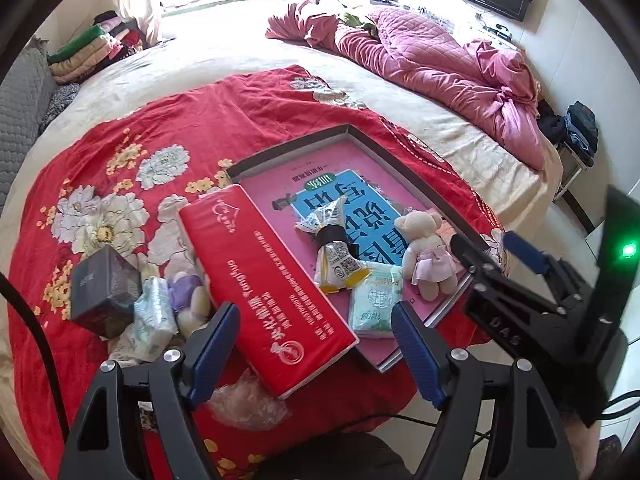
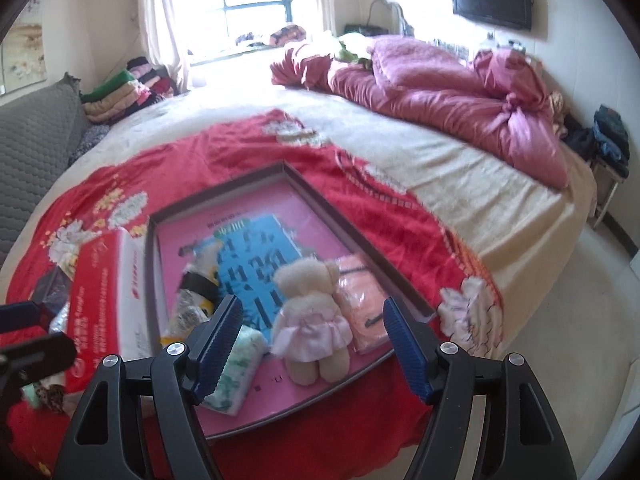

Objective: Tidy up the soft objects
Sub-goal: 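Open both tools and release the snack bag and bear in the tray, then move both tools back from the tray to the pile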

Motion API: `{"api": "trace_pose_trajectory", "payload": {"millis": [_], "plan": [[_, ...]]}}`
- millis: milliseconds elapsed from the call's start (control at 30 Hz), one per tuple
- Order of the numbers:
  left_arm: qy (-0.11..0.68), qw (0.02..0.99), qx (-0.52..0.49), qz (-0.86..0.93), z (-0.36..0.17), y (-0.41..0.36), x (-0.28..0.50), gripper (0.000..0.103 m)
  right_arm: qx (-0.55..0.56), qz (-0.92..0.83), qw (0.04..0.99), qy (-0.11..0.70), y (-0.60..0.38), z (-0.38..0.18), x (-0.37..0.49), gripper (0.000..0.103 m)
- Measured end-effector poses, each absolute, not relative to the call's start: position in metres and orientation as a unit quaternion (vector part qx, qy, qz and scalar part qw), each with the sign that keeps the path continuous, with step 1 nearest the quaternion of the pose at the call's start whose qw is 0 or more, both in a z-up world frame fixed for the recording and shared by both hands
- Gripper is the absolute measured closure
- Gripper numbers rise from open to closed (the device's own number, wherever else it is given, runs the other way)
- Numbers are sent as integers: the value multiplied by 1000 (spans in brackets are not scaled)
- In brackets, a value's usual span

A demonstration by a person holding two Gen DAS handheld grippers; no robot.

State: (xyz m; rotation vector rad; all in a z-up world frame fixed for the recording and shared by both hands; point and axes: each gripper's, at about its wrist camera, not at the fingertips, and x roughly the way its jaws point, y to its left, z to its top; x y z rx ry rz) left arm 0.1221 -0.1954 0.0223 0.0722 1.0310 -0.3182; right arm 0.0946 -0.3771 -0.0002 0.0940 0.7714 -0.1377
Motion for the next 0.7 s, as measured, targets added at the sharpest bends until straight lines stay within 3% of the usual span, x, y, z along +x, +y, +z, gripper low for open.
{"api": "trace_pose_trajectory", "payload": {"millis": [700], "plan": [[466,875,28,-126,46,-151,94,25,20,-20,945,326,-328,63,69,29]]}}
